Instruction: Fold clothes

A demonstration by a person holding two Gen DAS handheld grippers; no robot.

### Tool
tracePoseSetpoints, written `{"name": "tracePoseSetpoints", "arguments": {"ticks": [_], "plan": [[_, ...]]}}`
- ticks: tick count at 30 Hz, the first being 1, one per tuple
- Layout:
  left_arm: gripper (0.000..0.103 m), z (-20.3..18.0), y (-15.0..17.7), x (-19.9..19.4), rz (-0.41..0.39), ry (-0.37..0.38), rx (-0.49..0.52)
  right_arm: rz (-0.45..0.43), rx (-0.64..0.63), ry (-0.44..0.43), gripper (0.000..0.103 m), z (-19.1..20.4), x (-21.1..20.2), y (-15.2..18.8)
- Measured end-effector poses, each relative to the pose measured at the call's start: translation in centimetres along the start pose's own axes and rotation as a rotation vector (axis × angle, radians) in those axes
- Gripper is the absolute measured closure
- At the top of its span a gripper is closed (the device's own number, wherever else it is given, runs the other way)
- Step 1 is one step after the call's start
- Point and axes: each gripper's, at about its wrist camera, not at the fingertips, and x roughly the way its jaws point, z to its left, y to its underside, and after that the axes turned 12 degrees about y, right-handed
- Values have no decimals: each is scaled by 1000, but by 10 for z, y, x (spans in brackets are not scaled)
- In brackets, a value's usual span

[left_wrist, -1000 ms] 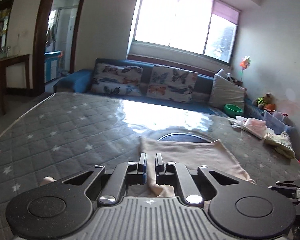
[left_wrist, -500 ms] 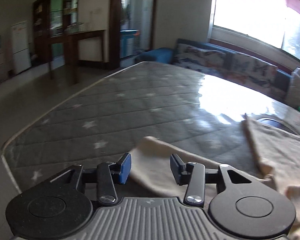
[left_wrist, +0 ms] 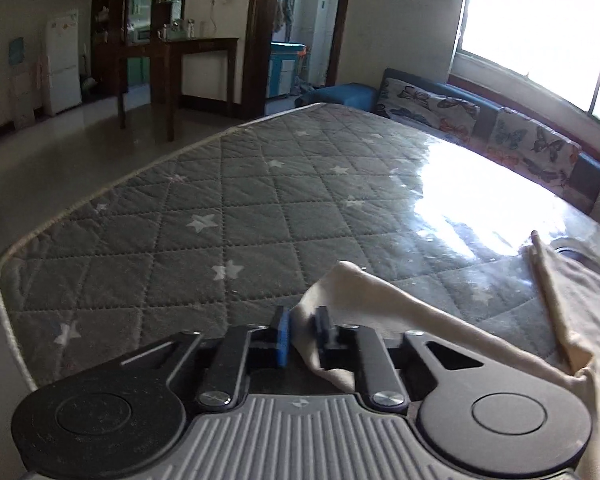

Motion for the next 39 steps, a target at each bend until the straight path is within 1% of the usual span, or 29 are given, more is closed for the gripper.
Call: {"name": "tracePoseSetpoints", "arguments": {"ticks": [2, 5, 12, 15, 19, 22, 25, 29, 31, 33, 36, 39], "plan": [[94, -4, 0, -8, -25, 41, 6, -3, 4, 3, 63, -1, -1, 1], [94, -20, 0, -25, -61, 133, 43, -8, 13, 9, 63, -3, -2, 0], [94, -84, -8, -56, -82, 391, 141, -27, 56, 27, 63, -16, -7, 1], [94, -120, -7, -64, -67, 495, 196, -36, 85, 36, 63, -25, -10, 2], [94, -161, 4, -67, -37, 625, 256, -38, 146, 45, 63, -40, -13, 3], [94, -187, 17, -62, 10, 697, 287, -33, 185, 44, 63, -47, -13, 3], [92, -207, 33, -48, 89, 717, 344, -27, 208, 41, 63, -51, -13, 4], [84, -210, 55, -39, 173, 717, 388, -12, 222, 27, 64, -51, -10, 4], [77, -206, 57, -41, 175, 719, 407, 0, 218, 15, 64, -48, -7, 4], [66, -196, 55, -46, 156, 709, 427, 12, 214, 3, 64, -46, -3, 3], [57, -180, 50, -55, 114, 682, 455, 30, 209, -16, 64, -41, 2, 3], [53, -157, 47, -61, 83, 611, 476, 60, 195, -39, 64, -35, 10, 3]]}}
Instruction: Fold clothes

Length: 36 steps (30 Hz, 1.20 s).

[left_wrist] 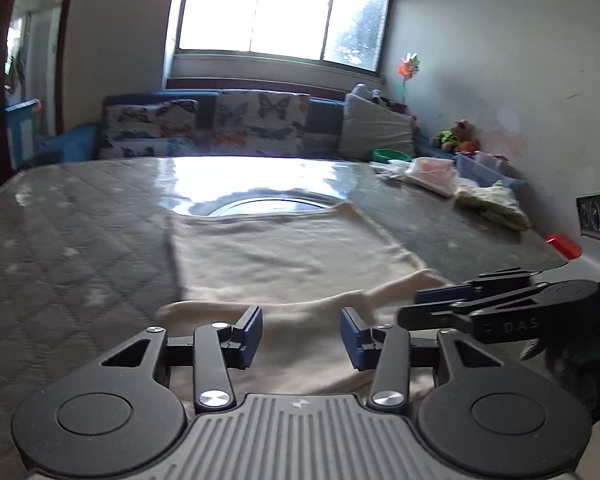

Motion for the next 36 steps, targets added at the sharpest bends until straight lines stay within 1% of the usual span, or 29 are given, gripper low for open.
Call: {"name": "tracePoseSetpoints", "arguments": {"ticks": [4, 6, 8, 9, 11, 12, 14, 17, 21, 26, 28, 30, 32, 35, 36], "plan": [[50, 24, 12, -18, 21, -93, -21, 50, -16, -10, 65, 8, 9, 7], [50, 33, 19, -25, 34, -128, -30, 66, -18, -12, 68, 11, 12, 8], [49, 37, 27, -30, 50, -141, -34, 75, -21, -11, 71, 13, 14, 8], [49, 38, 31, -31, 58, -147, -33, 80, -22, -11, 75, 14, 14, 9], [49, 39, 37, -31, 74, -151, -30, 88, -25, -9, 79, 17, 16, 9], [49, 38, 40, -31, 82, -149, -28, 83, -26, -7, 85, 17, 15, 9], [48, 36, 44, -28, 98, -147, -19, 66, -27, 0, 91, 17, 11, 7], [48, 35, 45, -22, 113, -146, -23, 40, -28, 11, 99, 18, 6, 6], [48, 33, 46, -15, 117, -149, -20, 7, -30, 25, 101, 19, 0, 4], [49, 28, 47, -8, 117, -168, 10, -56, -46, 44, 102, 13, -16, -9], [55, 26, 47, -6, 118, -174, 26, -81, -49, 57, 102, 10, -21, -14], [56, 24, 47, -4, 119, -178, 36, -107, -53, 69, 102, 8, -27, -19], [57, 23, 48, -3, 117, -178, 38, -78, -22, 48, 102, 2, -25, -22], [64, 20, 48, -2, 115, -178, 44, -23, 7, 27, 94, 0, -12, -15], [65, 19, 48, -2, 113, -178, 46, -4, 16, 21, 94, 0, -7, -13]]}}
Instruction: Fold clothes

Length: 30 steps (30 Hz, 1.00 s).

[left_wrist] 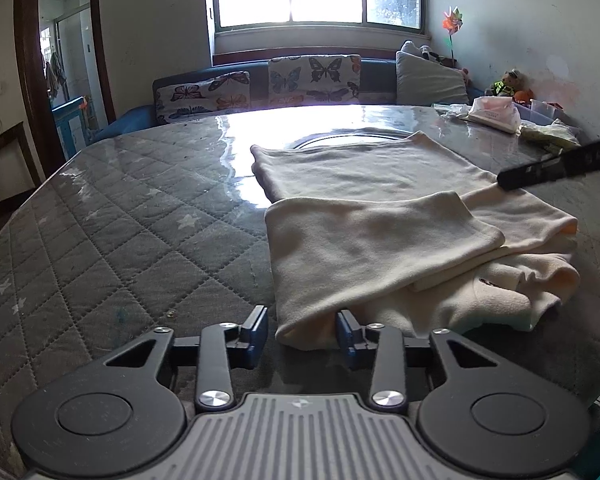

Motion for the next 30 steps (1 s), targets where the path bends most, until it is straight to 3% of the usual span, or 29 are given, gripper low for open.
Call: {"name": "tracePoseSetpoints", "arguments": {"ticks": [6, 10, 12, 13, 23, 27, 30], "plan": [[64, -2, -2, 0, -6, 11, -1, 104, 46, -35, 83, -1, 24, 17], [64, -2, -1, 0, -7, 14, -3, 64, 21, -26, 83, 4, 15, 14], [61, -3, -1, -1, -6, 15, -3, 41, 8, -20, 97, 6, 11, 12], [61, -3, -1, -1, -6, 16, -2, 30, 1, -17, 98, 7, 8, 10], [60, -7, -1, 3, 0, 11, 16, -96, -70, 23, 99, 17, -20, -1], [70, -10, -1, 4, 4, 11, 33, -135, -90, 67, 99, 10, -32, -15], [78, -10, -2, 3, 7, 13, 41, -105, -75, 83, 99, 4, -28, -9]]}}
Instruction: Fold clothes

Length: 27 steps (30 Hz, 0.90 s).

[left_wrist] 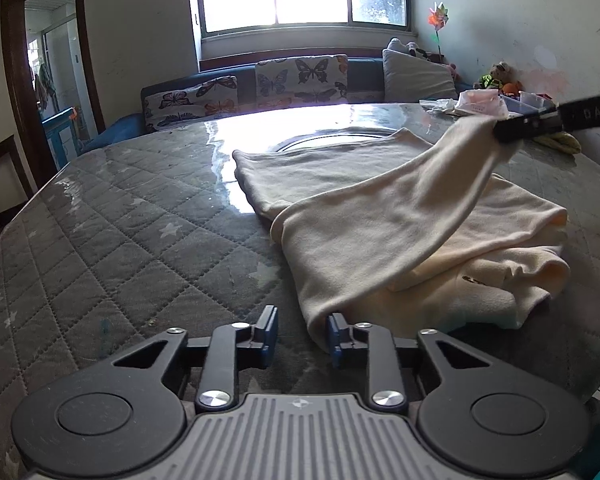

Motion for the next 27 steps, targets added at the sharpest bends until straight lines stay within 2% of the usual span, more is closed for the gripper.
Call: {"name": "tracePoseSetpoints", "arguments": {"ticks": [5, 8, 12, 15, 20, 27], "plan": [[81, 3, -1, -1, 8, 2, 6, 60, 26, 20, 99, -8, 7, 13], [78, 9, -2, -5, 19, 18, 5, 97, 41, 32, 99, -13, 12, 21], [75, 14, -4, -15, 27, 40, 28, 159, -1, 24, 96, -13, 13, 33], [69, 19, -8, -27, 13, 45, 49, 154, -25, 32, 93, -14, 10, 30], [69, 28, -27, -33, -26, 38, 44, 95, -26, 44, 93, -16, 9, 19], [69, 21, -61, 0, -80, 115, 12, 78, -37, 9, 93, -4, 41, 12]]}}
